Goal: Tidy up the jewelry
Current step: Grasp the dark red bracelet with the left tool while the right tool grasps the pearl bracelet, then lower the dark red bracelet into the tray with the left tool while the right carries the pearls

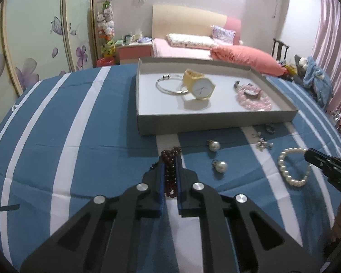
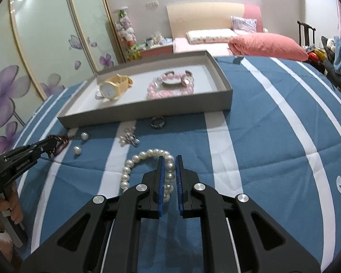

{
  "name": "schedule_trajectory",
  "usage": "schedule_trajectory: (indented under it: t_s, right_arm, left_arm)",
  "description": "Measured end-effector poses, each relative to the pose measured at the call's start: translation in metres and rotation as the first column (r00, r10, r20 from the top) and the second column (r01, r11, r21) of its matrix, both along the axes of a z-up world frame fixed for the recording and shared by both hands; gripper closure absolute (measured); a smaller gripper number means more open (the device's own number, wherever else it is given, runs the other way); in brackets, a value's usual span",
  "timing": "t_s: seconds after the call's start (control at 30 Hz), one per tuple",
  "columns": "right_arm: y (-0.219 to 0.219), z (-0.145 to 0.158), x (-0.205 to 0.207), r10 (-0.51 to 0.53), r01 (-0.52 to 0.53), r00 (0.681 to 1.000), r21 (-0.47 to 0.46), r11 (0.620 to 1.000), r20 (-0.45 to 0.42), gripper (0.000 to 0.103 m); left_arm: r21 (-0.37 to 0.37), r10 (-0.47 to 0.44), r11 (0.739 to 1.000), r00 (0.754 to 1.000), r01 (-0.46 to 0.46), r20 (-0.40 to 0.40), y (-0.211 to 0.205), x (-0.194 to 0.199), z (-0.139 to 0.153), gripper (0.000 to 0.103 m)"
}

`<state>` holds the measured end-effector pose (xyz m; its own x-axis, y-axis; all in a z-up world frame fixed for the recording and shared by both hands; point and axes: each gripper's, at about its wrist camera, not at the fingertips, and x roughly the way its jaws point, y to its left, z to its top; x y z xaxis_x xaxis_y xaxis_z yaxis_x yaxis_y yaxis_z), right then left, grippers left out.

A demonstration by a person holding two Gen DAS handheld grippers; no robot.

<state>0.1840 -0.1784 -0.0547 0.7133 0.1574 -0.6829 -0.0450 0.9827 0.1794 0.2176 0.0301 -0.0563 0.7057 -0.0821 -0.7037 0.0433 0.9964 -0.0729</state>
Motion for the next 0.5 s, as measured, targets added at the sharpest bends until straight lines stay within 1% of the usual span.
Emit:
schedule_trajectory:
  t_s: [0.17,0.33,0.5]
  right_arm:
    - [0.007,0.009,-0.010,0.023,-0.023,0.997,0.008,1.000,0.078,0.093]
    - [0.009,0.023,-0.016,0.039,-0.044,0.985,0.029,0.999,0.169,0.093]
    - [0.011,0.035,-0.025,0.044,-0.053,0.969,0.029,0.998,0.244,0.093]
  left_arm:
    - [-0.033,-0.003,0.999,0.998,0.005,0.070,-0.001,-0.018,0.013,0.094]
    - [-0.070,-0.007,0.997,0.991,0.016,0.136,-0.003,-0.036,0.026,0.094]
    - [-0.083,-0.016,0.996,0.982,0.032,0.189,-0.007,-0.048,0.040,0.094]
